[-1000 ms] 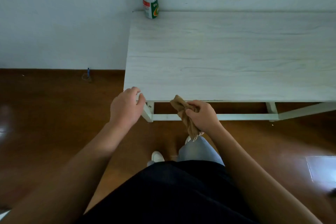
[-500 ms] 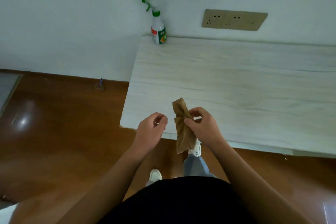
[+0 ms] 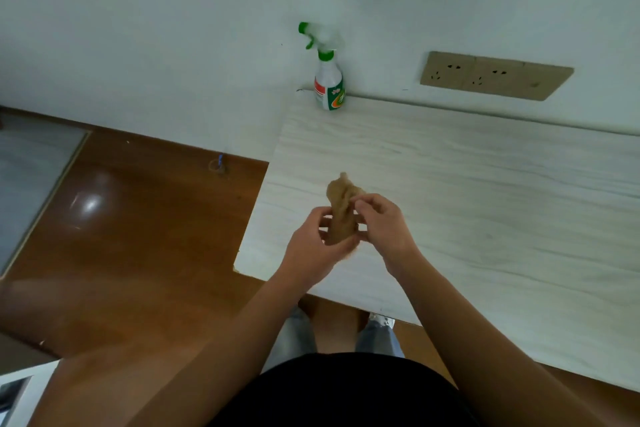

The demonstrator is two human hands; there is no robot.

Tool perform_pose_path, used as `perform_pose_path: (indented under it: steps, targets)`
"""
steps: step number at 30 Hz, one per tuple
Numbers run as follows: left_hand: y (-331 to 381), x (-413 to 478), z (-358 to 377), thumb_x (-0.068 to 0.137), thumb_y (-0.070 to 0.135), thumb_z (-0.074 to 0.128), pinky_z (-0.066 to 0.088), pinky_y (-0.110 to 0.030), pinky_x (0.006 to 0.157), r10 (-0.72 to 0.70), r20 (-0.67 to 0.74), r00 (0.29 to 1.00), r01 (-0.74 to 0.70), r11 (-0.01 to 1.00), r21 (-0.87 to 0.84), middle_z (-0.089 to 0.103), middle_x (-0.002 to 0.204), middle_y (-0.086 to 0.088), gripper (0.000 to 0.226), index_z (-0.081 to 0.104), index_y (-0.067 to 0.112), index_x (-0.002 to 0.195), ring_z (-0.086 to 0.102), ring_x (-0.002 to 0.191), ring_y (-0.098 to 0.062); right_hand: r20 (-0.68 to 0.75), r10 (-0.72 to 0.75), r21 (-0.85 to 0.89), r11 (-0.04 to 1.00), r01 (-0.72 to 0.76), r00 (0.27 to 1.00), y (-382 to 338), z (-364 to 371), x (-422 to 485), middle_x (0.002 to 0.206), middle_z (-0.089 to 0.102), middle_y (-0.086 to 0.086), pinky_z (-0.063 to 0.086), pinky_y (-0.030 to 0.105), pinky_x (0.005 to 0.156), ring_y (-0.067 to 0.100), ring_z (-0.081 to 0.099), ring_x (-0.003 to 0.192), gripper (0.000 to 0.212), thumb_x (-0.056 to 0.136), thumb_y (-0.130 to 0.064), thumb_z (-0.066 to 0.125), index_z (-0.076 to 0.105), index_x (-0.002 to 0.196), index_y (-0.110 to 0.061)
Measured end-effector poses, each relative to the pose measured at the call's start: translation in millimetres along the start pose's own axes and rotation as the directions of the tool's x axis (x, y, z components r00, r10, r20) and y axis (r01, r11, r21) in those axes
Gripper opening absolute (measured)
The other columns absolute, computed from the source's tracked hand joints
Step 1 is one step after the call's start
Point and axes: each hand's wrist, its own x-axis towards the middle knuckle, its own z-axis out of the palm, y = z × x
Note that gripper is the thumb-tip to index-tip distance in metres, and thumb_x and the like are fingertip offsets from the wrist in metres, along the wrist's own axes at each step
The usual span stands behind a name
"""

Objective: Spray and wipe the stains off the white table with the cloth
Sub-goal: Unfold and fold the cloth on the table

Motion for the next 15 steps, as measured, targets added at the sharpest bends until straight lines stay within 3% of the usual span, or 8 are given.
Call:
perform_pose_path:
  steps: [2,5,7,9,12,15]
  targets:
    - [3,13,-8,0.090,0.038,0.075,0.059,-0.018,0.076,0.047,-0.027,0.999,-0.047,0.999,-0.010,0.066,0.110,0.007,0.049,0.052,0.024,0.131,0.069,0.092,-0.010,0.011,0.011,0.111,0.994,-0.012,1.000,-7,7,8,0.109,0.071,0.007,0.063,0.036,0.076,0.020,0.072,0.099,0.020,0.100,-0.008,0.051,0.069,0.106,-0.013]
    - [7,33,-24,0.098,0.023,0.065,0.053,-0.008,0.065,0.045,-0.044,0.998,-0.048,0.996,-0.076,0.066,0.098,0.009,0.028,0.055,0.022,0.124,0.067,0.082,-0.009,-0.086,-0.034,0.053,0.998,0.039,0.996,-10,19,20,0.110,0.069,0.005,0.061,0.030,0.072,0.017,0.073,0.092,0.021,0.096,-0.007,0.058,0.063,0.116,-0.013]
    - [4,51,-37,0.101,0.018,0.060,0.053,-0.008,0.062,-0.025,0.017,1.000,0.027,0.987,-0.156,0.067,0.095,0.010,0.021,0.056,0.025,0.121,0.067,0.082,-0.009,-0.131,0.031,-0.021,0.999,-0.034,0.991,-7,30,30,0.112,0.070,0.003,0.061,0.031,0.076,0.017,0.071,0.095,0.031,0.095,-0.019,0.064,0.058,0.124,-0.015]
    - [2,68,-51,0.103,0.019,0.056,0.056,-0.013,0.061,-0.112,0.096,0.989,0.132,0.963,-0.237,0.071,0.098,0.005,0.021,0.060,0.022,0.123,0.070,0.086,-0.010,-0.124,0.183,0.016,0.983,-0.183,0.975,-3,41,37,0.110,0.072,0.005,0.061,0.032,0.077,0.017,0.072,0.096,0.037,0.094,-0.028,0.068,0.057,0.126,-0.013]
    - [-17,95,-69,0.102,0.021,0.055,0.059,-0.019,0.063,-0.117,0.146,0.982,0.127,0.990,-0.058,0.071,0.101,0.000,0.027,0.059,0.020,0.129,0.069,0.084,-0.012,-0.125,0.261,0.061,0.965,-0.255,0.957,2,59,46,0.104,0.075,0.011,0.061,0.029,0.072,0.021,0.074,0.092,0.023,0.094,-0.019,0.066,0.066,0.113,-0.006]
    - [-50,116,-81,0.095,0.036,0.063,0.061,-0.034,0.085,-0.091,0.138,0.986,0.054,0.966,0.252,0.066,0.114,-0.001,0.048,0.049,0.021,0.139,0.067,0.095,-0.017,-0.254,0.224,-0.008,0.972,-0.234,0.941,7,77,56,0.099,0.075,0.013,0.063,0.036,0.076,0.027,0.074,0.090,0.009,0.092,-0.013,0.067,0.070,0.097,-0.007]
